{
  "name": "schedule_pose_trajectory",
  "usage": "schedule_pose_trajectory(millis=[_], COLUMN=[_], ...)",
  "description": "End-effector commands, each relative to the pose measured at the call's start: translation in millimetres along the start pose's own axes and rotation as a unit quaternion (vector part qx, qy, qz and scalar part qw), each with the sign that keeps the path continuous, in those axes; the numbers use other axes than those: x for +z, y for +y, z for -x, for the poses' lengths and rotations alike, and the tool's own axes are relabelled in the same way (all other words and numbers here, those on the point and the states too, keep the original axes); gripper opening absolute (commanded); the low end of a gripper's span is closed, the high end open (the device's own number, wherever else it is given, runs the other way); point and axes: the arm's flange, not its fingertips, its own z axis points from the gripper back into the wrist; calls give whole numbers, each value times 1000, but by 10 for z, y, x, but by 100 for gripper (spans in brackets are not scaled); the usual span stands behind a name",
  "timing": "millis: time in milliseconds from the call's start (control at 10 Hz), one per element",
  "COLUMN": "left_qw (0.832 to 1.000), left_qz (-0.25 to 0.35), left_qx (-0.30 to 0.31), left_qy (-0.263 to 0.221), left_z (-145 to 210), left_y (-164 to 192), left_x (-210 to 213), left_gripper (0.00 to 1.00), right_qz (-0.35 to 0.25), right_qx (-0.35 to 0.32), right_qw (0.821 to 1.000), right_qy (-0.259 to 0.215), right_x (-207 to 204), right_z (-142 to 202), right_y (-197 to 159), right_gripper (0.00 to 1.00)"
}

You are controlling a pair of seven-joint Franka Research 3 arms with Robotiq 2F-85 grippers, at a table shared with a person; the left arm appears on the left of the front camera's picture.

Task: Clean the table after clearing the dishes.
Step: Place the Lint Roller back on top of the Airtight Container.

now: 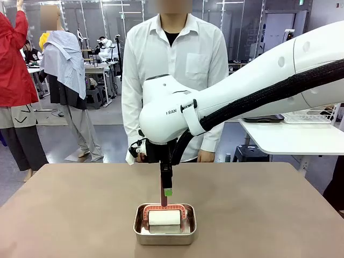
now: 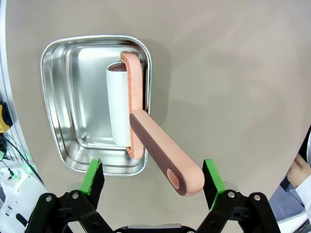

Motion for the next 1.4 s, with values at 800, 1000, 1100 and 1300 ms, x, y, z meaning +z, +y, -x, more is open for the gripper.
schedule_pose_trajectory(millis=[800, 1000, 1100, 1300], left_qw=[1000, 1000, 1000, 1000], left_qz=[4, 4, 4, 4], left_qx=[4, 4, 4, 4], left_qy=[-4, -4, -4, -4], left_z=[-9, -9, -9, -9], left_y=[-12, -12, -12, -12], left_x=[25, 25, 25, 25], left_gripper=[100, 100, 100, 100], right_qz=[-136, -208, -222, -234], right_qx=[-360, -429, -494, -551], right_qw=[850, 712, 637, 508], right_qy=[-358, -515, -548, -620], right_x=[727, 573, 351, -16], right_z=[2326, 3418, 4018, 4976], right_y=[18, 371, 544, 930], right_gripper=[100, 100, 100, 100])
